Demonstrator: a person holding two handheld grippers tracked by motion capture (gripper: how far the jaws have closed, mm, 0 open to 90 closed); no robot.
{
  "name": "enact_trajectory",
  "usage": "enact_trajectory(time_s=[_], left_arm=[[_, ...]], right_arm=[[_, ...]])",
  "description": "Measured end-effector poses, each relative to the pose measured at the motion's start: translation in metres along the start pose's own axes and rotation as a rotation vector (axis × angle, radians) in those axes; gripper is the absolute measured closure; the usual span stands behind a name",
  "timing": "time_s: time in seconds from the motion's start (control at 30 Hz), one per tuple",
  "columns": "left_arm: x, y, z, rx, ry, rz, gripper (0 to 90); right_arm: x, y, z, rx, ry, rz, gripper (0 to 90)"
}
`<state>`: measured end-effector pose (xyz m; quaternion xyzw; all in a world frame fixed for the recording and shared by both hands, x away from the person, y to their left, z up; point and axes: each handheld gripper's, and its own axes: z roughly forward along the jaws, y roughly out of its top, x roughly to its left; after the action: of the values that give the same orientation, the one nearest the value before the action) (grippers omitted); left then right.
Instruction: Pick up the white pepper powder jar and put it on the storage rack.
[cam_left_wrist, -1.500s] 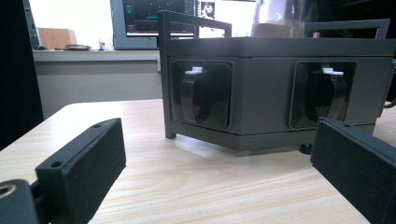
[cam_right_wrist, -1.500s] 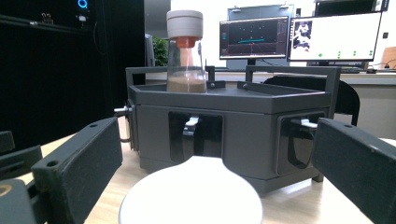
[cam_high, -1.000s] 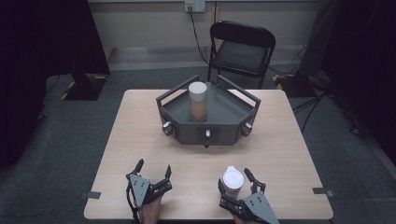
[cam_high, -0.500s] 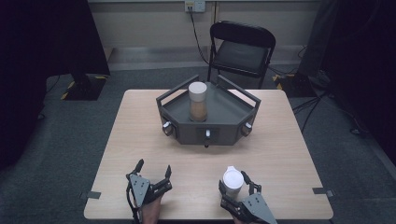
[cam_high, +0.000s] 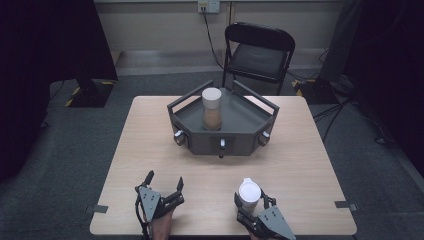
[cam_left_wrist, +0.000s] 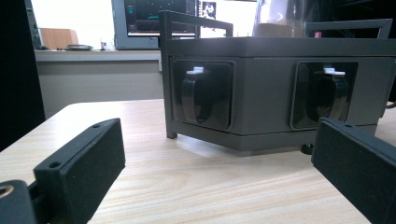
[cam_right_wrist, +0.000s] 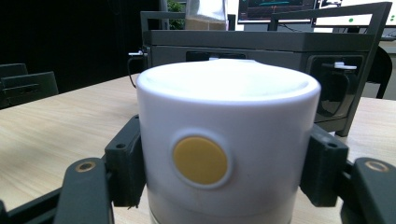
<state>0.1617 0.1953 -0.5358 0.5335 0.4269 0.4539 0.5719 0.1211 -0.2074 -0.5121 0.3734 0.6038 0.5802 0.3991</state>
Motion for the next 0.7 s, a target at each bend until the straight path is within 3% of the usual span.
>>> enact_trajectory(time_s=[0.7], left_arm=[[0.000,0.000,0.000,0.000,-0.002,0.000,2.2]], right_arm=[[0.004,0.013,0.001,0.031,-0.013,0.014,30.0]])
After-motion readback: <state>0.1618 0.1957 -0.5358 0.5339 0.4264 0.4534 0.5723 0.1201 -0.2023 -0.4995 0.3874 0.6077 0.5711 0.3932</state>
